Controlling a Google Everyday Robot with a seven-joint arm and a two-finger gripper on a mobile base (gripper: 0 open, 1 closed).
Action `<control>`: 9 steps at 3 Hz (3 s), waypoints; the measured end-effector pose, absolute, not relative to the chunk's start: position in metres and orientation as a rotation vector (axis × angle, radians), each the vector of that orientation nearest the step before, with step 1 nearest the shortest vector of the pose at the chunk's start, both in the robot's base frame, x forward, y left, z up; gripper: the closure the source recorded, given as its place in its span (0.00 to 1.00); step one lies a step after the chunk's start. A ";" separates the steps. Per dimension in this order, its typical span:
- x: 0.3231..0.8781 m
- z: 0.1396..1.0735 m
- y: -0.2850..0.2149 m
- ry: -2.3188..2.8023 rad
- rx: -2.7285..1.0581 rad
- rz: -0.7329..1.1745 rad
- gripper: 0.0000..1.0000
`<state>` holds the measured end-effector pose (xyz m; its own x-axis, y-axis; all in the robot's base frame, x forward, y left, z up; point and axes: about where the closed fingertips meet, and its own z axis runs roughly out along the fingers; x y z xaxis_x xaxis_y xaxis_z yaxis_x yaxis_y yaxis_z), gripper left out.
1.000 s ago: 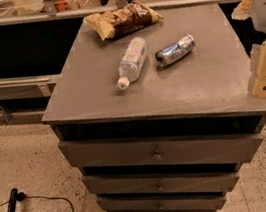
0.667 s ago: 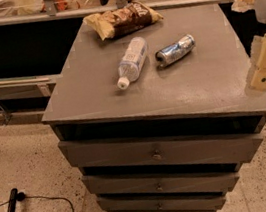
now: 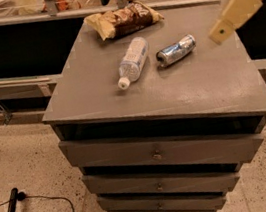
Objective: Pick brown chip bag
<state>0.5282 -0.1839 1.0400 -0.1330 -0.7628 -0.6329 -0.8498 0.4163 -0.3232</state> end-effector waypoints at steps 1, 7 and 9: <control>0.596 1.055 -0.150 1.876 -1.123 0.227 0.00; 0.778 1.024 -0.090 1.730 -0.814 0.026 0.00; 0.838 0.981 -0.060 1.713 -0.962 -0.008 0.00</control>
Offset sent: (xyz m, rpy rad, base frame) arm 0.1684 0.0466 -0.0102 0.3056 -0.1187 -0.4346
